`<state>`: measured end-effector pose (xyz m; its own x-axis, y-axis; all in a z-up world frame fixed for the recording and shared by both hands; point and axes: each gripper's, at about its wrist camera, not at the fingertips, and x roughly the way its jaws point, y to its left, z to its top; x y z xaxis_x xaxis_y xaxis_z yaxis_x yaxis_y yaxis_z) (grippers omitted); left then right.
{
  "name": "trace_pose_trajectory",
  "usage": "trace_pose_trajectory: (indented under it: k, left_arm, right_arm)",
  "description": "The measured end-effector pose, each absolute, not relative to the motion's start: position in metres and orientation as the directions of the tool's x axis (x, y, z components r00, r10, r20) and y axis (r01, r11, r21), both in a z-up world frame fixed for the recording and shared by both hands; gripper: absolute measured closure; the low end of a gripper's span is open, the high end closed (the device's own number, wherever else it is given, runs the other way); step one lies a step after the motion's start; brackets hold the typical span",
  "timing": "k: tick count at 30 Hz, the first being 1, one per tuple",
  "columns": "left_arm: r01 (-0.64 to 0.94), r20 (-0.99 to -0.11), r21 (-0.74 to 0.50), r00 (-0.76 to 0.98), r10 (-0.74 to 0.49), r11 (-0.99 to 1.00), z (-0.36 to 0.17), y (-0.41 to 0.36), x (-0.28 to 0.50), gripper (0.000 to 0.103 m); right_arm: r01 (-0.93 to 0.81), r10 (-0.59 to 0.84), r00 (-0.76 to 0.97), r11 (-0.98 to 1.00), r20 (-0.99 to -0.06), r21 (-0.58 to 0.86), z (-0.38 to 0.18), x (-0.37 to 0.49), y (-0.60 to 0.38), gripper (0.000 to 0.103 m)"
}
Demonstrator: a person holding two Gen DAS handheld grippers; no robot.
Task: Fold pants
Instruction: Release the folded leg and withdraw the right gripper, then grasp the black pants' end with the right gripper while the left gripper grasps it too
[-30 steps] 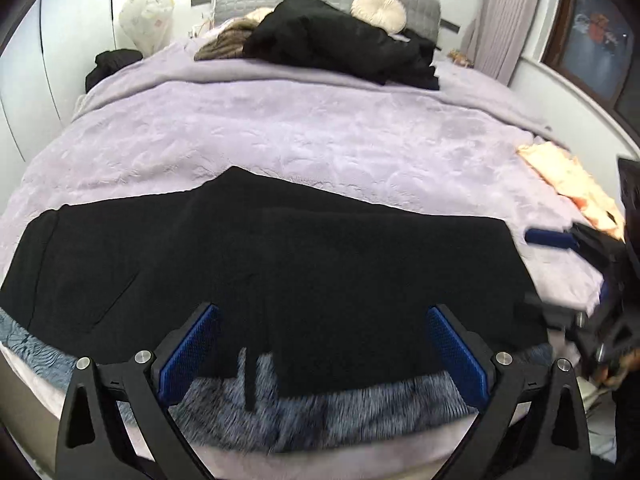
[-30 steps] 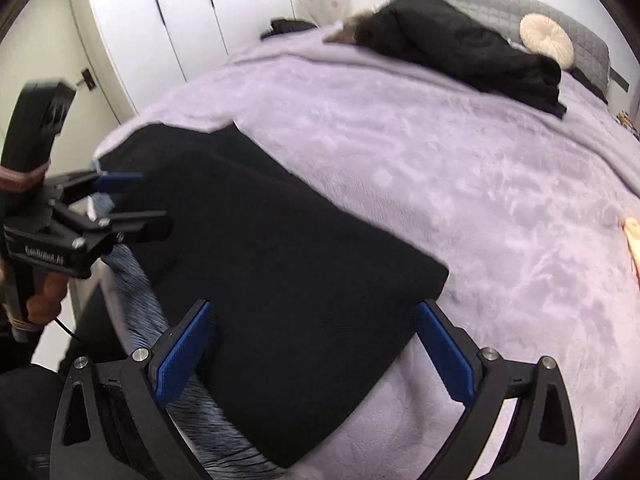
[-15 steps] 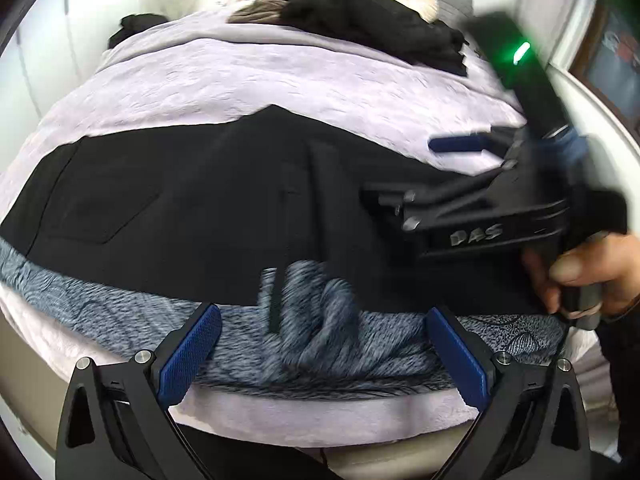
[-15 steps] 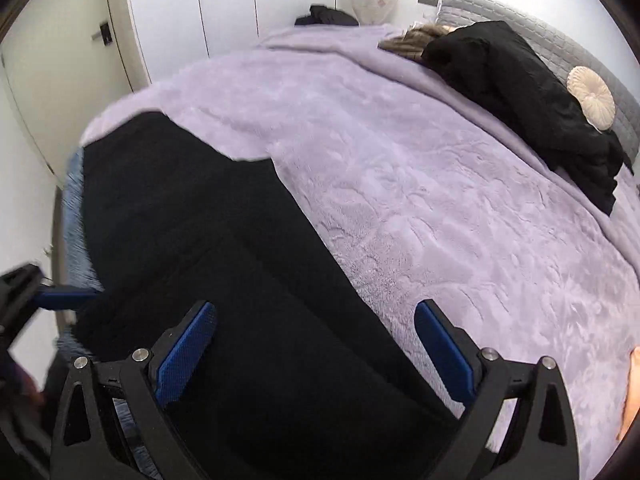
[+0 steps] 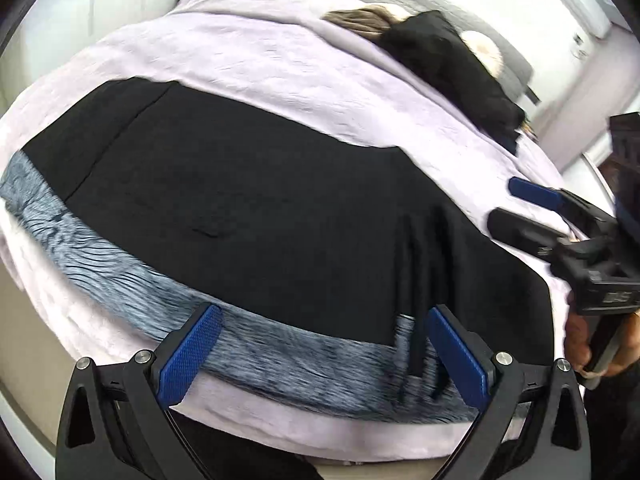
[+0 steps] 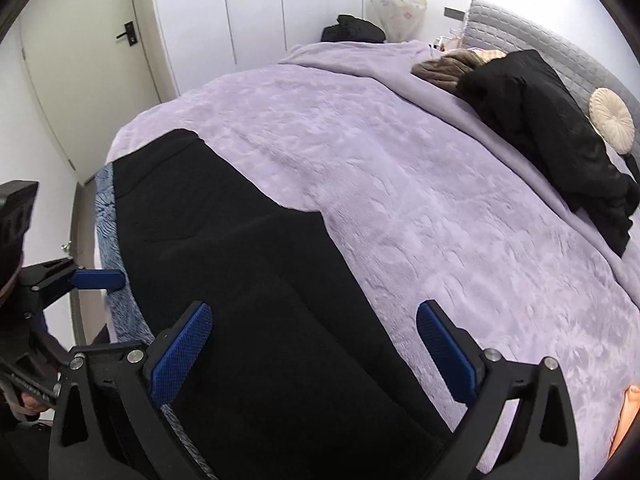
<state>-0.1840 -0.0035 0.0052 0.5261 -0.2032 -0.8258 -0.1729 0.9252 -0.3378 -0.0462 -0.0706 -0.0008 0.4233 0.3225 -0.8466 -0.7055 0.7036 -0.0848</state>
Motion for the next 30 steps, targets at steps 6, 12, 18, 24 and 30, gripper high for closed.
trace_pose_trajectory:
  k: [6,12,18,24,30]
  left_arm:
    - [-0.22,-0.796,-0.293,0.595,-0.11,0.931,0.021,0.04,-0.192,0.0]
    - [-0.34,-0.881,-0.198,0.472,-0.015,0.919,-0.024,0.101,-0.16,0.0]
    - [-0.302,-0.836,-0.209,0.548,-0.009,0.93,-0.001,0.098,-0.192,0.0]
    - [-0.323,-0.839,-0.177,0.543,0.029,0.93,0.004,0.119,-0.203,0.0]
    - [-0.299,-0.835,-0.163,0.549,0.03,0.94,0.005,0.13,-0.208,0.0]
  right_arm:
    - [-0.749,0.32,0.375,0.658,-0.87,-0.081,-0.009,-0.027,-0.023,0.001]
    - [-0.85,0.328,0.272,0.522,-0.905,-0.067,-0.031,-0.013,0.046,0.001]
    - [-0.889,0.313,0.146,0.458,-0.938,0.014,-0.07,0.021,0.11,0.001]
    - [-0.906,0.313,-0.061,0.382,-0.948,0.185,-0.112,0.038,0.173,0.001]
    - [-0.955,0.299,-0.094,0.243,-0.95,0.171,-0.125,0.012,0.208,0.011]
